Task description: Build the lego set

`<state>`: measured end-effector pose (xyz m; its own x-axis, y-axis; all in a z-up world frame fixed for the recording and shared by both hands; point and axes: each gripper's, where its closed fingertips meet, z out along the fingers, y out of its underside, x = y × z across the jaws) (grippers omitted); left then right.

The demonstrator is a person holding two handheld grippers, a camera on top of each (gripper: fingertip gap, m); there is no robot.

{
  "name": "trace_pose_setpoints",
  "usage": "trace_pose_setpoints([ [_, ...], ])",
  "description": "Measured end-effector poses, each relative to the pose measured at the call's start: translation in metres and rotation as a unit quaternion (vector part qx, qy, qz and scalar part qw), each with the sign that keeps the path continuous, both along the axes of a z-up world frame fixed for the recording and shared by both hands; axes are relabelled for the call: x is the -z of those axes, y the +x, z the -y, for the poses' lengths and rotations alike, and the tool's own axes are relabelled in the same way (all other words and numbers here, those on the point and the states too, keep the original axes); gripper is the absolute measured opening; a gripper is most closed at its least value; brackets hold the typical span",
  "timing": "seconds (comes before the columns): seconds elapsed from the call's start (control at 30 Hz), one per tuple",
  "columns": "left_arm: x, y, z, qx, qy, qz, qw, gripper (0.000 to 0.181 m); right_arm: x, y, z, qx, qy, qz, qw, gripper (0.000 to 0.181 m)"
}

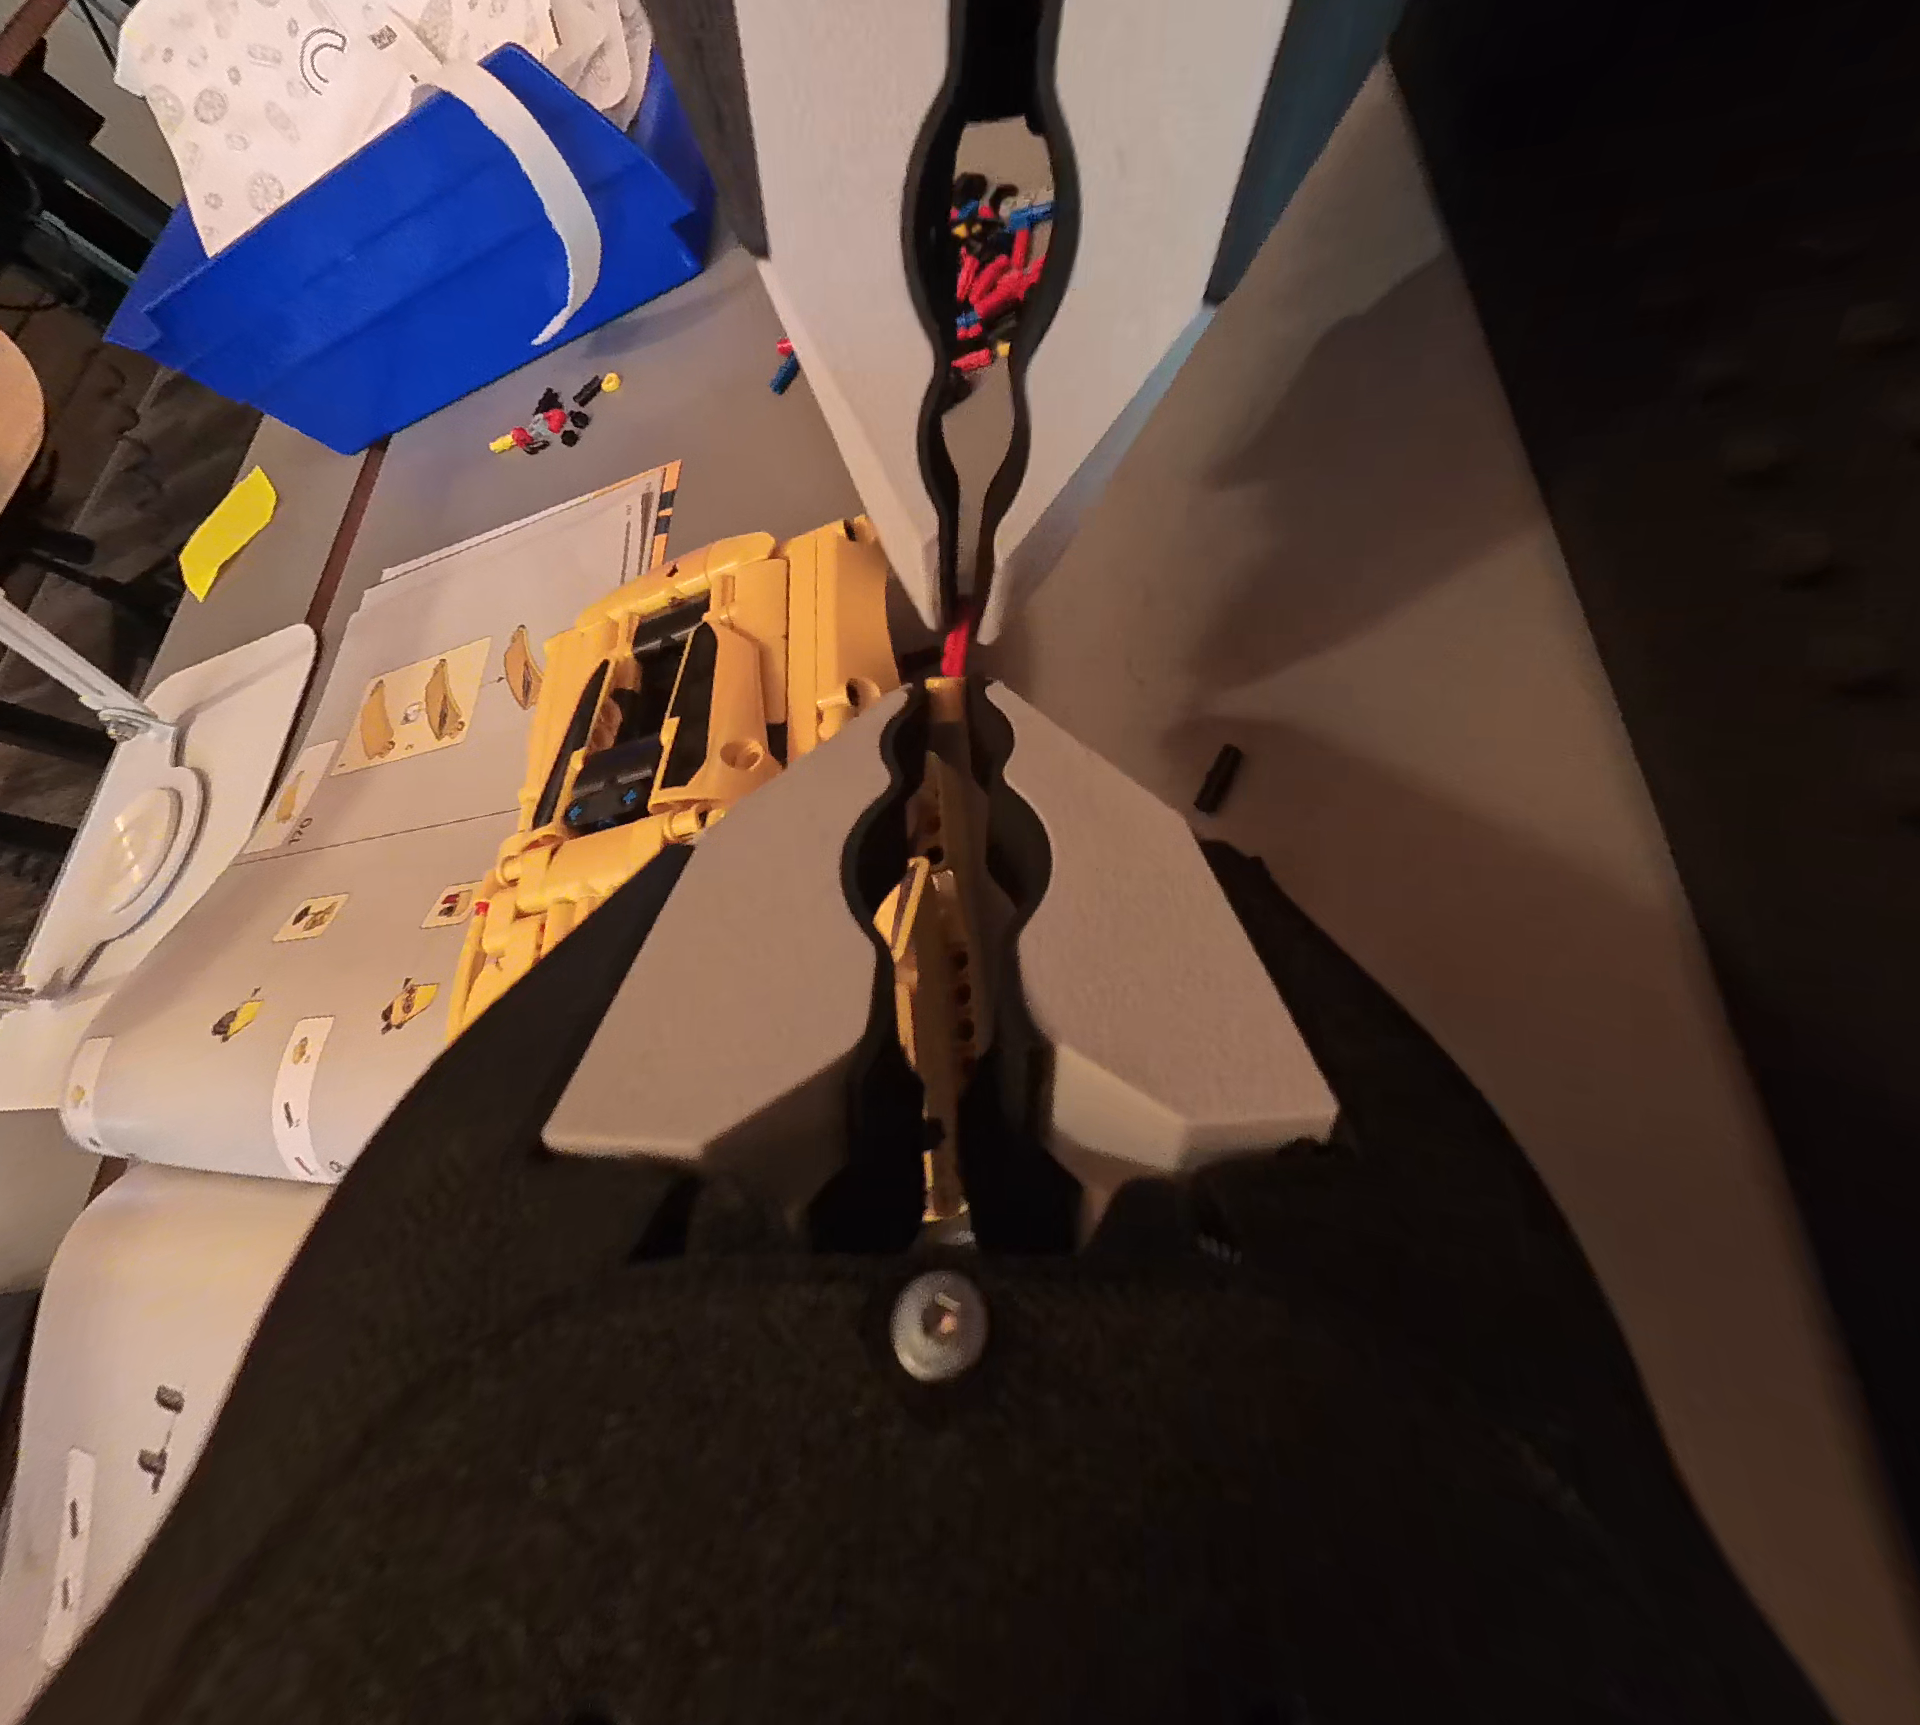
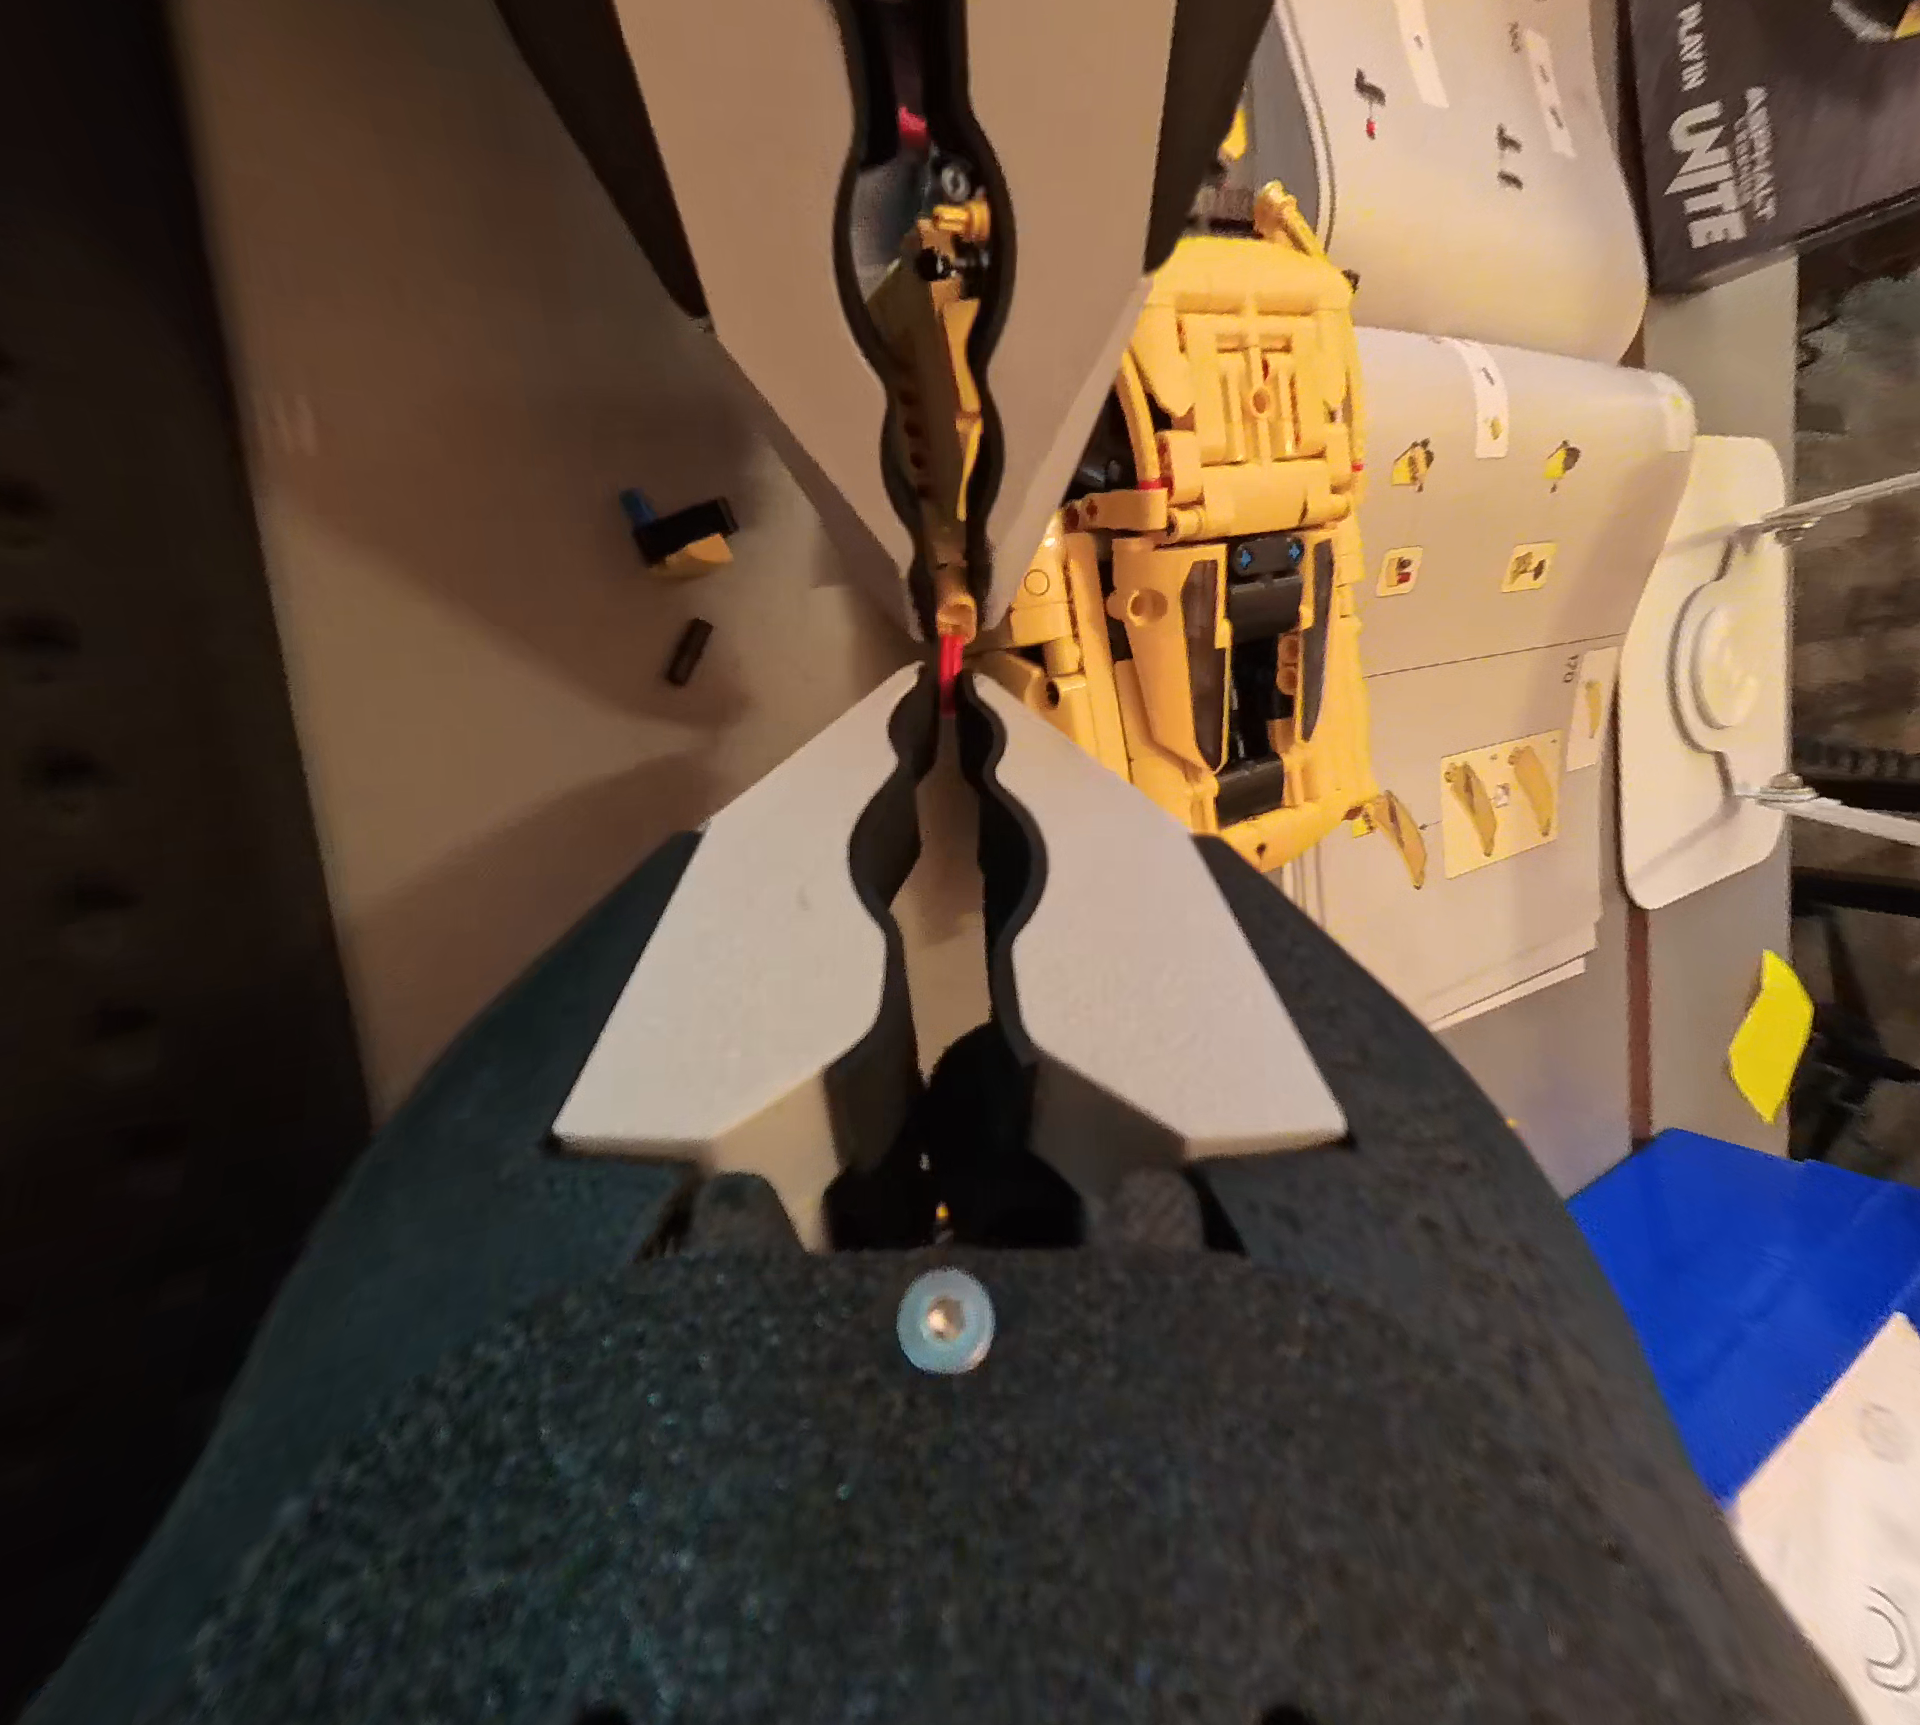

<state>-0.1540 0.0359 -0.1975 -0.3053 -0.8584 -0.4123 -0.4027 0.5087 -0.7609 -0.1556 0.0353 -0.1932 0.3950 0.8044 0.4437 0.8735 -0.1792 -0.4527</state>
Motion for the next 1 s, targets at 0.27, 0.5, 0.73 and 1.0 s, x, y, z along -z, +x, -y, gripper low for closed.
trace_pose_setpoints([
  [0.27,0.004,0.0,0.0,0.0,0.004,-0.01,1.0,0.007,0.004,0.001,-0.002,-0.012,0.021,0.055,0.998,0.002],
  [0.5,0.001,-0.001,0.002,0.005,0.0,-0.006,1.0,0.006,0.001,0.0,0.0,-0.051,0.065,0.114,0.99,0.001],
  [0.73,0.007,0.001,0.005,0.015,0.046,-0.011,0.999,0.006,0.008,0.002,0.004,-0.056,0.024,0.079,0.995,0.001],
  [1.0,0.01,0.002,0.006,0.021,0.113,-0.009,0.993,0.006,0.014,0.002,0.007,0.035,-0.126,-0.142,0.981,0.002],
])
